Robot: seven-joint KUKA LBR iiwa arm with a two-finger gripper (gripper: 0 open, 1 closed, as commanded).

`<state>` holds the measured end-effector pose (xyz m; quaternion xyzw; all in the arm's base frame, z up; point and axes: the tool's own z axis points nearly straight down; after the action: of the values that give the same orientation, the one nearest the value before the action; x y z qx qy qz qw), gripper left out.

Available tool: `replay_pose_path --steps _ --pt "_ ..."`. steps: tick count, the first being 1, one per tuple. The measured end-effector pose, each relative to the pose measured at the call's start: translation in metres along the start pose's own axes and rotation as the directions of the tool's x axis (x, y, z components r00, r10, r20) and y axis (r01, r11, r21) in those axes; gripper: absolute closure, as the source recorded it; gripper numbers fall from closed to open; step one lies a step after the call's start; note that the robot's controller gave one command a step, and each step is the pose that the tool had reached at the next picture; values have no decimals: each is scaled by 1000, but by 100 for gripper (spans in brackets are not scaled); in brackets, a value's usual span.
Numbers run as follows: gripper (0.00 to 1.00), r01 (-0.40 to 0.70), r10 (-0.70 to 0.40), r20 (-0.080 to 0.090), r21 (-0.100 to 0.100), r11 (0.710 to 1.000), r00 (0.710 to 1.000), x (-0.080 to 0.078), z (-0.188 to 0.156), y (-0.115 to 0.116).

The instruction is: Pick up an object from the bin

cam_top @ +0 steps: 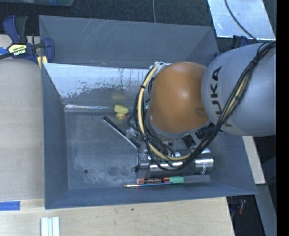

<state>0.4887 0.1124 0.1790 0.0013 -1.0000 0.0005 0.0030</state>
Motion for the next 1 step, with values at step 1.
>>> replay_pose_path --steps 1 --pt "0 -3 3 8 -2 1000 1000 -2 -4 0"
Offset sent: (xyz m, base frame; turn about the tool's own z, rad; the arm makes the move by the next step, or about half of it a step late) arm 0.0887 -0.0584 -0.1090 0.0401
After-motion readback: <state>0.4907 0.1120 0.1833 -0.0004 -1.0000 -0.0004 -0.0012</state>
